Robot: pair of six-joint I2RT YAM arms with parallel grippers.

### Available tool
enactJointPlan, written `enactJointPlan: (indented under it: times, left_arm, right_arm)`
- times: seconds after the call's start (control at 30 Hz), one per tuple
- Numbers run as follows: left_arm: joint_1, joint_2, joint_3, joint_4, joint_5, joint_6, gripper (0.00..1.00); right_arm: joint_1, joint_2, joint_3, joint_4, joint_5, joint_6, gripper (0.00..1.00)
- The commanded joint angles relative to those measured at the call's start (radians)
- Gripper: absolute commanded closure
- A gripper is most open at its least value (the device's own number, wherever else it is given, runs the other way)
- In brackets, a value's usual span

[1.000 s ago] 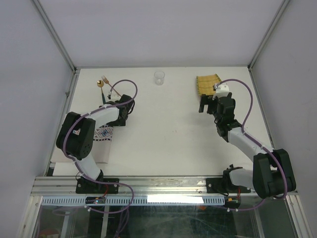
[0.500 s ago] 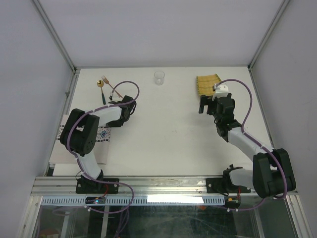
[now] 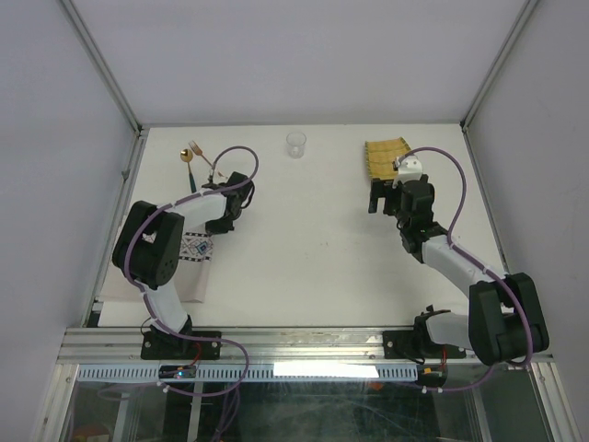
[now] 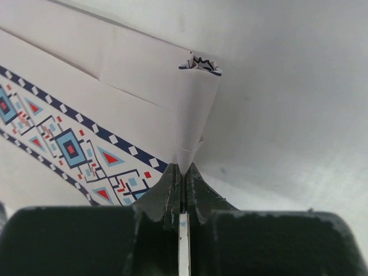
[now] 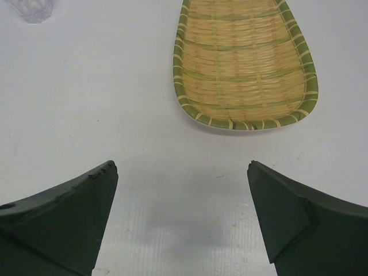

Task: Set the dinner table for one person
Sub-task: Move the napkin to the center of the board.

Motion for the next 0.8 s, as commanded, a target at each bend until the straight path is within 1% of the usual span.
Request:
enactJointPlan:
  times: [0.0, 0.13, 0.17, 0.2, 0.33, 0.53, 0.67, 0.77]
  left_arm:
    - [-0.041, -0.035, 0.073, 0.126, 0.255, 0.016, 1.00]
    - [-0.075, -0.019, 0.104, 0.225, 0.419, -0.011, 1.00]
    - [-0.084, -0.008, 0.113, 0.241, 0.464, -0.019, 1.00]
    - [-0.094, 0.003, 0.122, 0.260, 0.496, -0.025, 1.00]
    - [-0.132, 0.049, 0.160, 0.330, 0.611, -0.059, 1.00]
    - [-0.186, 0.084, 0.205, 0.450, 0.762, -0.134, 1.00]
    - [-0.214, 0.108, 0.233, 0.513, 0.835, -0.180, 1.00]
    - [-0.231, 0.124, 0.256, 0.521, 0.855, -0.189, 1.00]
  right_arm:
    - [0.007, -0.002, 0.051, 0.018, -0.007, -0.011, 0.00]
    - [0.007, -0.012, 0.056, 0.002, -0.007, -0.011, 0.00]
    - [0.007, -0.014, 0.057, -0.003, -0.075, -0.028, 0.01]
    - [0.008, -0.019, 0.058, -0.006, -0.089, -0.048, 0.01]
    - [0.007, -0.043, 0.068, -0.030, -0.033, -0.074, 0.01]
    - [0.007, -0.075, 0.073, -0.054, 0.045, -0.101, 0.01]
    - [0.007, -0.075, 0.085, -0.075, 0.044, -0.095, 0.01]
    - [0.007, -0.073, 0.090, -0.082, 0.040, -0.094, 0.01]
